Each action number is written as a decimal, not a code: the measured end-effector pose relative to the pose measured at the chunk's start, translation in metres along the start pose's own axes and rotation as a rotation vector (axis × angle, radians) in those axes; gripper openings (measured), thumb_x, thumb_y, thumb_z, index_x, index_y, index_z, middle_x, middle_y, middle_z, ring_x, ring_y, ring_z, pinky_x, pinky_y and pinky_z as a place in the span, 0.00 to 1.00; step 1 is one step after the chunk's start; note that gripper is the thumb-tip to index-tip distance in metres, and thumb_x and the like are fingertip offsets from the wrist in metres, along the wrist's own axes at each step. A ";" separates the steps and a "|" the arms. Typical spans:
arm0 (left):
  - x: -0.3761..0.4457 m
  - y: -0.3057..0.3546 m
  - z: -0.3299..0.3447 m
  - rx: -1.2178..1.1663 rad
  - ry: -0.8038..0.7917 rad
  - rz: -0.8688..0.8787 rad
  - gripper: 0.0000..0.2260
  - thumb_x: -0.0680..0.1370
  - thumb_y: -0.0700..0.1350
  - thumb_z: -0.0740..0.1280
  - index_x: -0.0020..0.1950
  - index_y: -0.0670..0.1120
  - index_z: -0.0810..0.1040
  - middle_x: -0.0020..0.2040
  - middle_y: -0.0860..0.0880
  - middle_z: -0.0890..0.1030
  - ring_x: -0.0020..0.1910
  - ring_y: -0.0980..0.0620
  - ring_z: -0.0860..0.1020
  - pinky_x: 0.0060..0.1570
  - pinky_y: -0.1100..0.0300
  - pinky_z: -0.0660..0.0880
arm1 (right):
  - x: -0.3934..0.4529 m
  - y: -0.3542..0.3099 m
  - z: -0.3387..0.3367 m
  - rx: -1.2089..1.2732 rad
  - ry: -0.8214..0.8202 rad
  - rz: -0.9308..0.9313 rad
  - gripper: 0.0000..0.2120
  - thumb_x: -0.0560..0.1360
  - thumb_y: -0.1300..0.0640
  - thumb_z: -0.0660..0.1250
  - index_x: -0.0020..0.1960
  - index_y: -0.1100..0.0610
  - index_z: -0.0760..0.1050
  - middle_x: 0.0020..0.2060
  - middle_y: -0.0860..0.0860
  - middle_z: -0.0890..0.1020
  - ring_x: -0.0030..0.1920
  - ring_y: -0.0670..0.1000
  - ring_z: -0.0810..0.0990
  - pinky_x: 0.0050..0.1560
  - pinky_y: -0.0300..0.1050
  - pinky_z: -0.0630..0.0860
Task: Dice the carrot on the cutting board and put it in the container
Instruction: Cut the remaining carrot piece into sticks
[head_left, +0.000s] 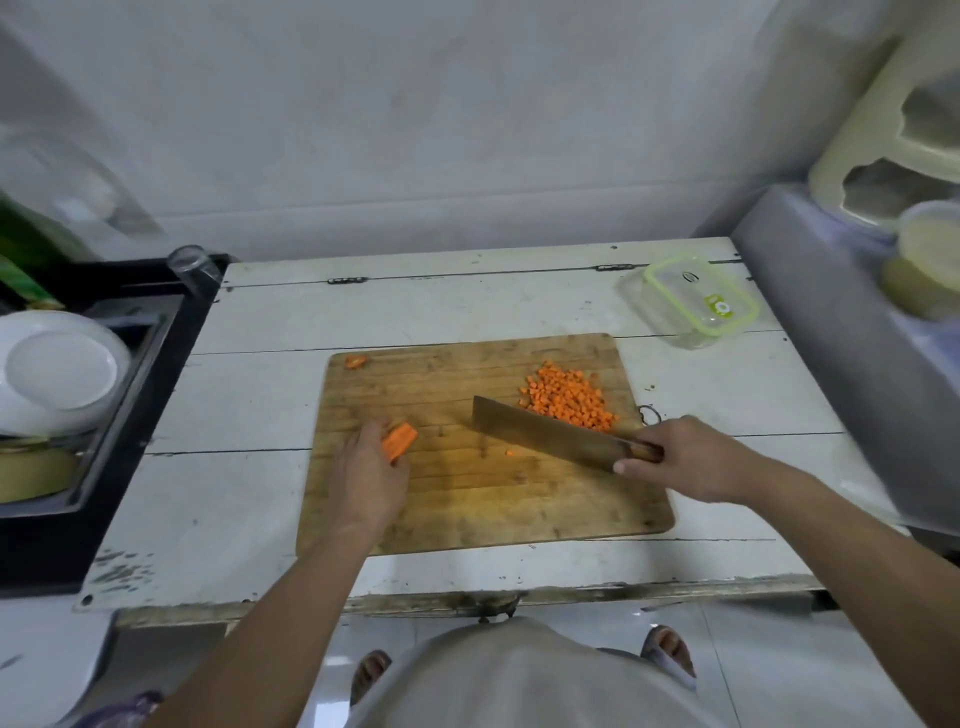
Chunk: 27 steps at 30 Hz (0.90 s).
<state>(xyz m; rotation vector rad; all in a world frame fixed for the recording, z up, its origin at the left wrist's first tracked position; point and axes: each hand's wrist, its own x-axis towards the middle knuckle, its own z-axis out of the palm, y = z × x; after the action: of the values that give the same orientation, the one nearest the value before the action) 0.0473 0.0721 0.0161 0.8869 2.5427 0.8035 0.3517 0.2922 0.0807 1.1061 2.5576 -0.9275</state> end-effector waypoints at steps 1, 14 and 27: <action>-0.002 0.000 -0.001 0.008 -0.004 0.008 0.23 0.78 0.39 0.70 0.72 0.50 0.72 0.64 0.47 0.79 0.62 0.44 0.76 0.62 0.46 0.76 | 0.004 0.001 -0.005 -0.011 0.007 0.002 0.21 0.75 0.41 0.71 0.34 0.52 0.69 0.28 0.46 0.72 0.27 0.42 0.70 0.32 0.39 0.65; -0.024 0.015 -0.001 0.307 0.111 0.154 0.16 0.81 0.46 0.65 0.69 0.50 0.75 0.66 0.47 0.74 0.65 0.45 0.68 0.64 0.49 0.69 | -0.002 -0.058 0.017 0.549 0.061 0.198 0.16 0.81 0.45 0.64 0.41 0.55 0.70 0.29 0.54 0.73 0.24 0.53 0.70 0.26 0.44 0.69; -0.025 -0.002 -0.008 0.092 -0.040 -0.146 0.16 0.81 0.52 0.69 0.66 0.48 0.77 0.60 0.48 0.76 0.52 0.49 0.75 0.50 0.54 0.75 | -0.018 -0.071 0.060 0.517 0.116 0.313 0.11 0.82 0.47 0.62 0.45 0.52 0.72 0.29 0.53 0.73 0.21 0.53 0.70 0.25 0.44 0.69</action>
<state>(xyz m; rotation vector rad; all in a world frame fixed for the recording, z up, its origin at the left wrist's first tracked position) 0.0616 0.0517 0.0239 0.7262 2.5913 0.6241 0.3104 0.2070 0.0742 1.6777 2.1787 -1.5160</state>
